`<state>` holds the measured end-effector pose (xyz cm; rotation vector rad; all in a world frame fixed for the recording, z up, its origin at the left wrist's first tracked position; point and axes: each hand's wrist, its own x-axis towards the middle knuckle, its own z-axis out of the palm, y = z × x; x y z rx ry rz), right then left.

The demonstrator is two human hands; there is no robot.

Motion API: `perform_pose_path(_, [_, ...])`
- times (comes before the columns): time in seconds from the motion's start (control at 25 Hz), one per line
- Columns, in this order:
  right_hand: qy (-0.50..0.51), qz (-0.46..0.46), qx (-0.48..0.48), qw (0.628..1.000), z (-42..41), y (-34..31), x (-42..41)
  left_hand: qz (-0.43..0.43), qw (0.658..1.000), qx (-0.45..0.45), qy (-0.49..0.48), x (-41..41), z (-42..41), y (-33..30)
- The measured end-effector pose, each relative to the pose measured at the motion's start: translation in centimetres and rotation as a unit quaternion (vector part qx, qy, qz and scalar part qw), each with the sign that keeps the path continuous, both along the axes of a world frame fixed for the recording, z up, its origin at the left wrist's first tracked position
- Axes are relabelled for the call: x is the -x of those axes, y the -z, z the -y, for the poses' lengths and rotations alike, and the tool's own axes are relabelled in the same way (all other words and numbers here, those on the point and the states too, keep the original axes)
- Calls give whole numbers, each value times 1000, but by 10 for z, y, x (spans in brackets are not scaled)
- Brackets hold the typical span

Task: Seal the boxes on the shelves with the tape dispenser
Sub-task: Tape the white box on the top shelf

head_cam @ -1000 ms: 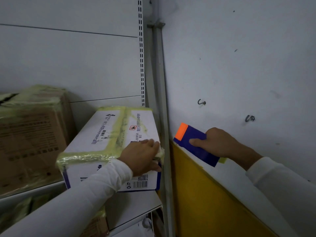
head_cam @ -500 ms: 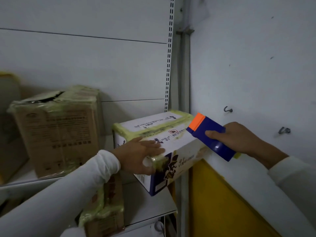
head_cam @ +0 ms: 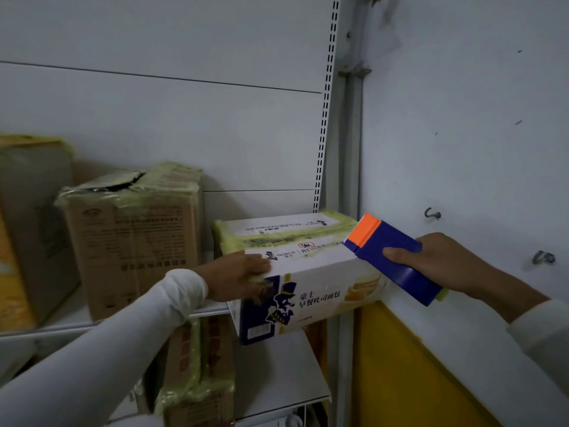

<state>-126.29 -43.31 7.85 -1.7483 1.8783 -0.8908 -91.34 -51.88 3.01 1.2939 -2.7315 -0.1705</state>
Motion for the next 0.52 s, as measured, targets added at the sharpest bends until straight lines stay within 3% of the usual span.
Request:
perform_pose_path(0.16, [-20, -12, -4, 1000, 6, -4, -8, 0, 986, 126, -112, 37, 1, 11])
perform_pose_path(0.32, [-47, -34, -10, 998, 10, 0, -13, 19, 985, 116, -124, 75, 19, 18])
perform_pose_path(0.52, [-50, -59, 9, 997, 5, -10, 0, 43, 986, 136, -83, 61, 23, 25])
